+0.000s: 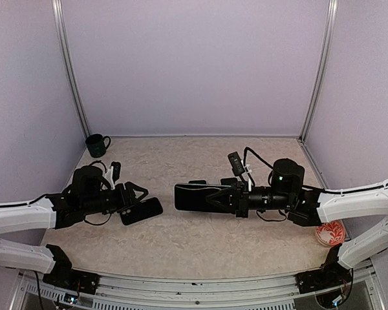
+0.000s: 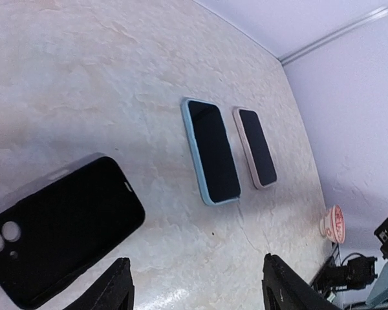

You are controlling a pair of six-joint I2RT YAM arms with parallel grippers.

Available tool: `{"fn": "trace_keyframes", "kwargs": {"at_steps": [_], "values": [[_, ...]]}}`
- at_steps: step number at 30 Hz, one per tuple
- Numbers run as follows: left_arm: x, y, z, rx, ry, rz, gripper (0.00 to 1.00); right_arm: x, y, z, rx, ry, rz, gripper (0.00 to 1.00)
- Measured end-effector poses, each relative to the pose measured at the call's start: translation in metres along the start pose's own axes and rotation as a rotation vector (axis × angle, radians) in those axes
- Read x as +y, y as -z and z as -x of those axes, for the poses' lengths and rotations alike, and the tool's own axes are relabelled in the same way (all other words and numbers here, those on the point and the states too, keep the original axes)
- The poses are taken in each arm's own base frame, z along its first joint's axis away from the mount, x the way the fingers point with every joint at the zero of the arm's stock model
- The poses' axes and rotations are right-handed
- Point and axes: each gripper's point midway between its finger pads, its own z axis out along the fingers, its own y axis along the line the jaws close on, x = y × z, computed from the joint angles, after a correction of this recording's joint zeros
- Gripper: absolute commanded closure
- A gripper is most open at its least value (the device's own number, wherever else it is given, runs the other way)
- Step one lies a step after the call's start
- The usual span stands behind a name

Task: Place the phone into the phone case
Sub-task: Move the phone case to the center of the board, then pick up the phone case from the center of the board.

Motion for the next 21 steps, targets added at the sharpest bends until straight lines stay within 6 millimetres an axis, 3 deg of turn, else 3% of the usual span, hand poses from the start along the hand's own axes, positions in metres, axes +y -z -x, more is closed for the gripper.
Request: {"fn": "trace_keyframes", "kwargs": {"at_steps": [4,9,21], "values": [[0.027,0.008,0.003,-0.047,0.082,0.129,0.36,0.001,0.001,0.002,-0.006,0.003,0.002,1.00],[0.070,0.014,-0.012,-0.040,0.174,0.308,0.46,0.002,0.002,0.001,-0.006,0.001,0.003,1.00],[0.119,0.029,-0.030,-0.039,0.215,0.548,0.54,0.001,0.003,-0.001,-0.005,-0.002,0.003,1.00]]}}
